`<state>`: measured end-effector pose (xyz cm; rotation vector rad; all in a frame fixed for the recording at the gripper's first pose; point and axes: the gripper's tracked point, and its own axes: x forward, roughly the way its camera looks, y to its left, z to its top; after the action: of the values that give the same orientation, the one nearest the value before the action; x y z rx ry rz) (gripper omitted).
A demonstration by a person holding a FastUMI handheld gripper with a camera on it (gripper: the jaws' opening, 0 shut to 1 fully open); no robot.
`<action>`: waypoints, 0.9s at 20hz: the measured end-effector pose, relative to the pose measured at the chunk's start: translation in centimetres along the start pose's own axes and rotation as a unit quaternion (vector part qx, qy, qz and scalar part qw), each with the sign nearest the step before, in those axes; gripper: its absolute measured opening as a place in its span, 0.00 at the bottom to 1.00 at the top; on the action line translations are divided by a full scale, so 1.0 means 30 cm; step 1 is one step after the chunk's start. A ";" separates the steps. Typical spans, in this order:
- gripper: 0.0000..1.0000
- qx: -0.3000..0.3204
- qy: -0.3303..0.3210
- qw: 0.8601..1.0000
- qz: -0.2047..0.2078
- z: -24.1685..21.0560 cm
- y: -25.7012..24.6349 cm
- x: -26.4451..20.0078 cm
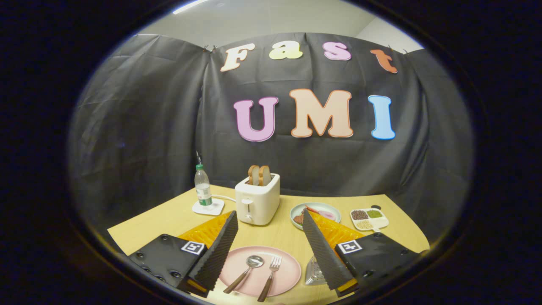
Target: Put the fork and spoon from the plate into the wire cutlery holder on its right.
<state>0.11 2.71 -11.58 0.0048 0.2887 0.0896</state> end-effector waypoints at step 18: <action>0.98 -0.006 0.139 0.990 0.014 -0.398 0.015 0.063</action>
<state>-1.53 3.22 -23.55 -0.0167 0.5674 0.1204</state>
